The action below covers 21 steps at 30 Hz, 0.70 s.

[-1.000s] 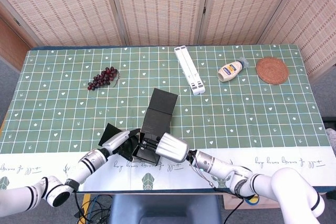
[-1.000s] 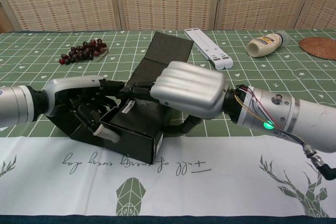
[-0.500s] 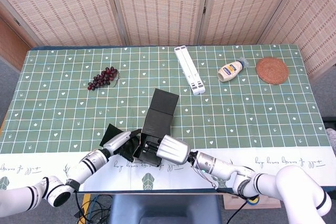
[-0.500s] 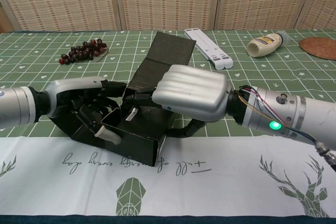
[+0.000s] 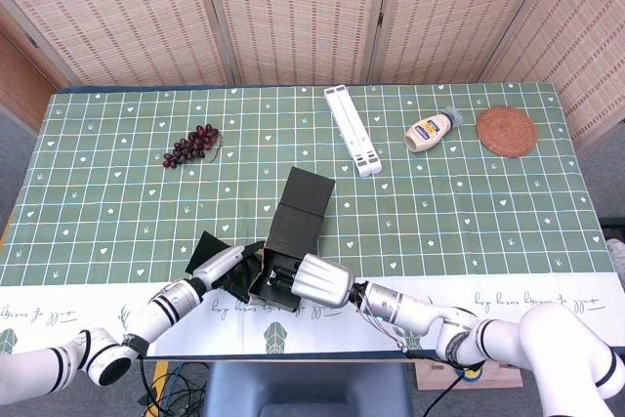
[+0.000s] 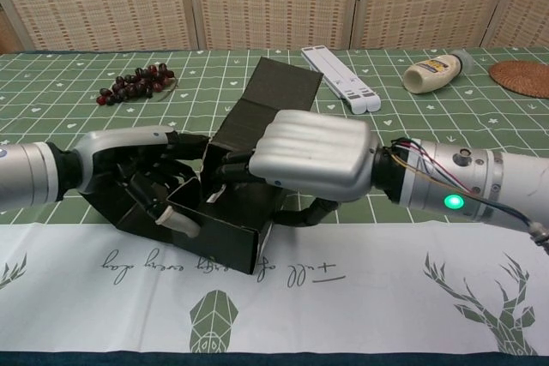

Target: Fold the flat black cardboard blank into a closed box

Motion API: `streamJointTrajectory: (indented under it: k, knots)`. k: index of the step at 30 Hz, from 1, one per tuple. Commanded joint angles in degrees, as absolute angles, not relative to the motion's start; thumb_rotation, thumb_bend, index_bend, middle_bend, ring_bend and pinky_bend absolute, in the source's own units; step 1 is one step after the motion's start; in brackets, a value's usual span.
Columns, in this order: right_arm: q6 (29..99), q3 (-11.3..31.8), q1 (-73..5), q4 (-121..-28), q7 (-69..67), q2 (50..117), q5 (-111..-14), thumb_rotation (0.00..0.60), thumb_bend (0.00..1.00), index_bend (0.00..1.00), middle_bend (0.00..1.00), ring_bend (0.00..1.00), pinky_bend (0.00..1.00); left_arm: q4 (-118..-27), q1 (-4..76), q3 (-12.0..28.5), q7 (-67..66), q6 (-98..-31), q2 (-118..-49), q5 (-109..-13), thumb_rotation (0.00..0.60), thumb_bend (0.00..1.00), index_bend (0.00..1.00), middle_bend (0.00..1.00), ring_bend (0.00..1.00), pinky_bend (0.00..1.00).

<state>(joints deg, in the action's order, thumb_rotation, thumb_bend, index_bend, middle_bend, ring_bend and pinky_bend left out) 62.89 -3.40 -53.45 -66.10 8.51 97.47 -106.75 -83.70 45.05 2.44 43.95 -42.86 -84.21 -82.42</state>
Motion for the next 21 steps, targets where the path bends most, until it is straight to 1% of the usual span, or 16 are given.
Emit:
streamJointTrajectory:
  k: [1, 6, 14, 21]
  knots:
    - [61.6, -3.8, -54.1, -67.2, 9.4, 96.3, -107.2, 0.600, 0.40, 0.26, 0.33, 0.71, 0.89, -83.7, 45.0, 2.5, 44.1, -42.8, -84.2, -82.5, 0.600, 0.10, 0.16, 0.17, 0.41, 0.56]
    - [59.7, -4.0, -55.1, -69.3, 11.0, 94.5, -107.4, 0.600, 0.43, 0.29, 0.34, 0.71, 0.89, -83.8, 44.9, 2.5, 44.4, -42.9, -84.2, -82.6, 0.600, 0.10, 0.16, 0.17, 0.41, 0.56]
    - [55.8, -4.0, -56.8, -71.6, 13.4, 93.2, -107.4, 0.600, 0.45, 0.30, 0.34, 0.71, 0.89, -83.9, 44.9, 2.5, 44.7, -42.8, -84.3, -82.9, 0.600, 0.10, 0.16, 0.17, 0.41, 0.56]
    - [53.2, -3.5, -58.3, -73.1, 14.1, 92.1, -106.9, 0.600, 0.51, 0.35, 0.37, 0.72, 0.89, -84.2, 44.7, 2.6, 45.3, -43.0, -83.8, -83.0, 0.600, 0.10, 0.16, 0.17, 0.41, 0.56]
